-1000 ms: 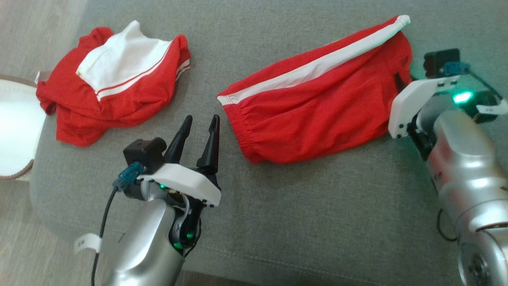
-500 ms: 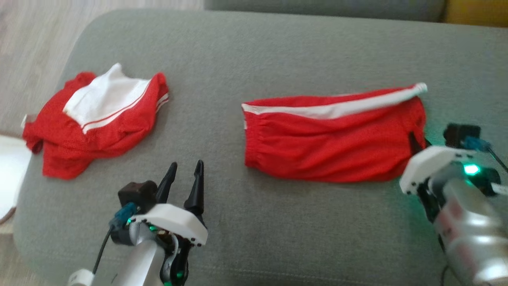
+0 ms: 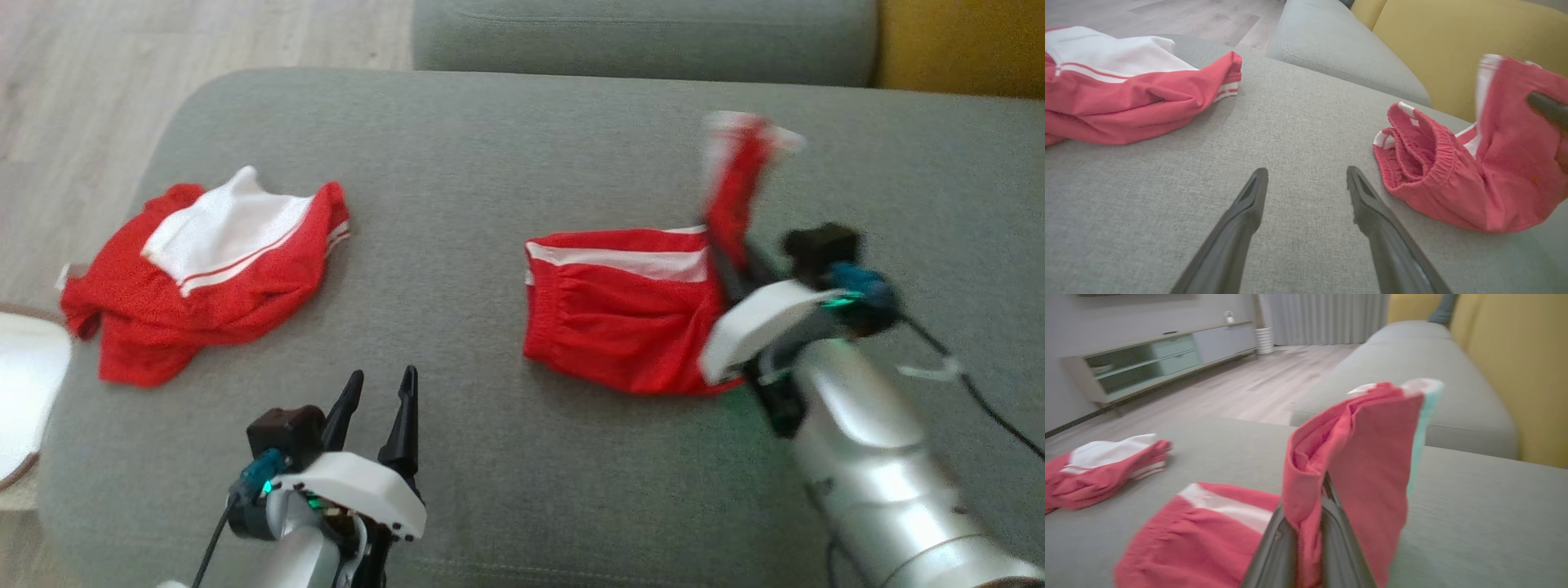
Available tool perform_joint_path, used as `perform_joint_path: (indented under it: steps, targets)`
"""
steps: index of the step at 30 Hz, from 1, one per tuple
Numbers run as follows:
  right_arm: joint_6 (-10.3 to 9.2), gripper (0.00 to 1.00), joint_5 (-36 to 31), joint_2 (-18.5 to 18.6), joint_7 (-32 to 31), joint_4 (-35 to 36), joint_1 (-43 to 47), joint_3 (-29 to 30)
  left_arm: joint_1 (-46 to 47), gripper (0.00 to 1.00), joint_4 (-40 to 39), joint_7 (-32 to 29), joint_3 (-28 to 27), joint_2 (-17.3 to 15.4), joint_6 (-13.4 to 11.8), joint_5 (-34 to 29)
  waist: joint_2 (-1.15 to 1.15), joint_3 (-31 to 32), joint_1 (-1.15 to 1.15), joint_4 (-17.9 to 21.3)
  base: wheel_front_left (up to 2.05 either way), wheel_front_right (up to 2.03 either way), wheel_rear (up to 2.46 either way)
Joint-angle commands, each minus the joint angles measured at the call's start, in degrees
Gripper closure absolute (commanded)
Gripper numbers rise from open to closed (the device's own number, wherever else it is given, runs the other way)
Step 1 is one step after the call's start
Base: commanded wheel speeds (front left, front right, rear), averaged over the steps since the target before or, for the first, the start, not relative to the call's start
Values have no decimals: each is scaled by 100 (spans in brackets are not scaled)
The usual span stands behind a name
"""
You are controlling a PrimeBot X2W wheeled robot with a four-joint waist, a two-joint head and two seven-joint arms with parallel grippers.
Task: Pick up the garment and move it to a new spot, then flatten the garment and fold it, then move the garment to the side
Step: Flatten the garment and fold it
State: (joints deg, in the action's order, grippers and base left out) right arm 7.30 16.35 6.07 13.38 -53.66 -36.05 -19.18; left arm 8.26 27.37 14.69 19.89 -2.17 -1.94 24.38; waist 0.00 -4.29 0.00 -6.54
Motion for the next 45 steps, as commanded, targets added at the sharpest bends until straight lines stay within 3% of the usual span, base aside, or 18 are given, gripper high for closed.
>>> perform_joint_path:
  steps: [1, 5, 6, 7, 11, 14, 20, 21, 25, 29, 35, 45]
  targets:
    - [19, 100, 164, -192, -92, 391, 17, -470, 98, 0, -177, 30, -127, -71, 22, -8, 0, 55, 0, -154, 0, 0, 0]
    - [19, 100, 560, -294, -363, 834, 233, -1264, 60, 0, -149, 30, -72, -71, -6, -19, 0, 81, 0, -353, 0, 0, 0]
    - [19, 76, 640, -303, -420, 889, 280, -1409, 60, 0, -145, 30, -68, -71, -7, -27, 0, 82, 0, -392, 0, 0, 0]
    - [19, 0, 710, -309, -458, 935, 325, -1536, 60, 0, -137, 30, -59, -71, -6, -34, 0, 85, 0, -428, 0, 0, 0]
    - [19, 0, 1215, -316, -303, 1335, 505, -1868, 79, 0, -113, 30, -71, -71, -40, -90, 0, 97, 0, -448, 0, 0, 0]
    - [19, 0, 1229, -317, -76, 1422, 557, -1741, 70, 0, -109, 30, -184, -71, -82, -191, 0, 121, 0, -310, 0, 0, 0]
    - [19, 0, 500, -315, 153, 1316, 810, -453, 24, 0, -227, 30, -527, -71, -276, -590, 0, 163, 0, 102, 0, 0, 0]
    - [19, 0, 500, -315, 153, 1316, 810, -453, 24, 0, -227, 30, -527, -71, -276, -590, 0, 163, 0, 102, 0, 0, 0]
    - [19, 0, -200, -316, 159, 1748, 1244, 565, -59, 0, -344, 30, -813, -71, -496, -976, 0, 170, 0, 345, 0, 0, 0]
    - [19, 0, -460, -318, 161, 2140, 1750, 1042, -188, 0, -445, 30, -1003, -71, -607, -1250, 0, 209, 0, 505, 0, 0, 0]
    - [19, 0, -420, -318, 161, 2367, 2337, 1160, -635, 0, -667, 30, -1218, -71, -693, -1467, 0, 376, 0, 683, 0, 0, 0]
    - [19, 0, -264, -319, 162, 2338, 2431, 1056, -822, 0, -770, 30, -1241, -71, -727, -1474, 0, 368, 0, 647, 0, 0, 0]
